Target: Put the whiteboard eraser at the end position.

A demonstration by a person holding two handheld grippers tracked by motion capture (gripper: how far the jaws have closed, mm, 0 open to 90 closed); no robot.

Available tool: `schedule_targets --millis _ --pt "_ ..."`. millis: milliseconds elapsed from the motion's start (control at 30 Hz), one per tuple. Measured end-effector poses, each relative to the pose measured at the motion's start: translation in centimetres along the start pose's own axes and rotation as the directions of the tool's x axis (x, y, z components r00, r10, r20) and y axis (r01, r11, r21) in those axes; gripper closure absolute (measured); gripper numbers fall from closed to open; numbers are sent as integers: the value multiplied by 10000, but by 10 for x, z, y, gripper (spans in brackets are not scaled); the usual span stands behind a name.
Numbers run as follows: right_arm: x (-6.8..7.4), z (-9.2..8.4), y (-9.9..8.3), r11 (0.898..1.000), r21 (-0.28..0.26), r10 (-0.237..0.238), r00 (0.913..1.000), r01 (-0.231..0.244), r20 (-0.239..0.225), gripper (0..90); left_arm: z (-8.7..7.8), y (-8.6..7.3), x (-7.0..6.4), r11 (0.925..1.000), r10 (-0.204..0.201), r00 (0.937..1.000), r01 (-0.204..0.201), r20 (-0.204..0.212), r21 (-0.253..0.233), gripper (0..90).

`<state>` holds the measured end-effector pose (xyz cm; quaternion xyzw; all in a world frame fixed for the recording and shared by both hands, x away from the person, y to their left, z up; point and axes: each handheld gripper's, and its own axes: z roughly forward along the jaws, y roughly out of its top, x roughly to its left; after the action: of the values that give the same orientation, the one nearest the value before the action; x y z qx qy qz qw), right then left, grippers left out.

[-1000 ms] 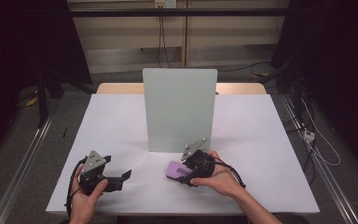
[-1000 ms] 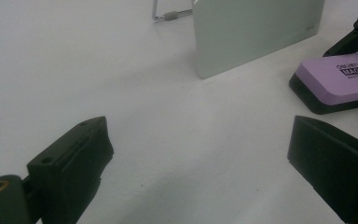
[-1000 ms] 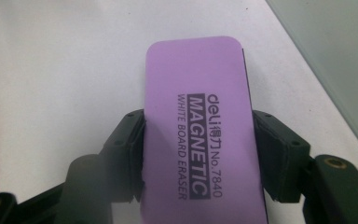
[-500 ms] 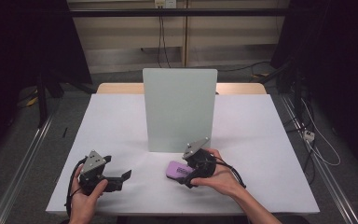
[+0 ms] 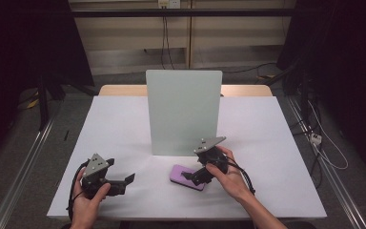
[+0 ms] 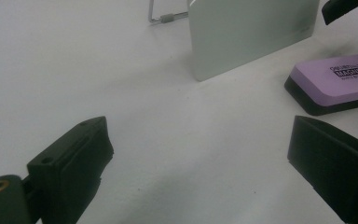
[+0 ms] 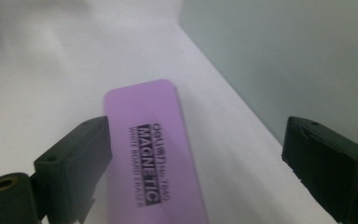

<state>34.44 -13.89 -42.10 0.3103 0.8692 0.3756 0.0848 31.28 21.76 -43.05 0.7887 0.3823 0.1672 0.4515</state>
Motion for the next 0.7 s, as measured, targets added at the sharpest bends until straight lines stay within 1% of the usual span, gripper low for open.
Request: schedule_targets --millis 100,167,200,300,367,433,533,633,700 --pt "-3 -3 -2 9998 9 181 9984 -181 527 85 0 0 0 10000 -19 10000 19 4 50 58" --pt "-5 -6 -5 9987 -172 498 9973 -489 543 86 0 0 0 10000 -40 10000 40 20 66 58" --pt "-6 -8 -6 9981 -221 580 9965 -568 598 82 1 0 0 9999 -110 9999 109 27 52 58" --pt "-8 -16 -11 9954 -622 782 9923 -724 958 87 0 0 1 9999 -147 9999 147 5 36 58" --pt "-10 -21 -15 9899 -1012 1100 9876 -988 1119 86 1 0 1 9998 -196 9998 196 19 -3 58" --pt "-13 -26 -19 9854 -1216 1346 9831 -1195 1243 84 1 0 1 9998 -223 9998 223 7 22 58" --pt "-16 -31 -26 9851 -1226 1400 9766 -1207 1633 83 0 0 1 9997 -243 9997 243 -53 34 58" --pt "-19 -37 -34 9818 -1361 1568 9701 -1327 1852 83 0 0 2 9997 -258 9996 259 -141 43 58" --pt "-21 -41 -39 9793 -1477 1654 9672 -1381 1925 83 0 0 2 9997 -255 9994 256 -222 41 58"
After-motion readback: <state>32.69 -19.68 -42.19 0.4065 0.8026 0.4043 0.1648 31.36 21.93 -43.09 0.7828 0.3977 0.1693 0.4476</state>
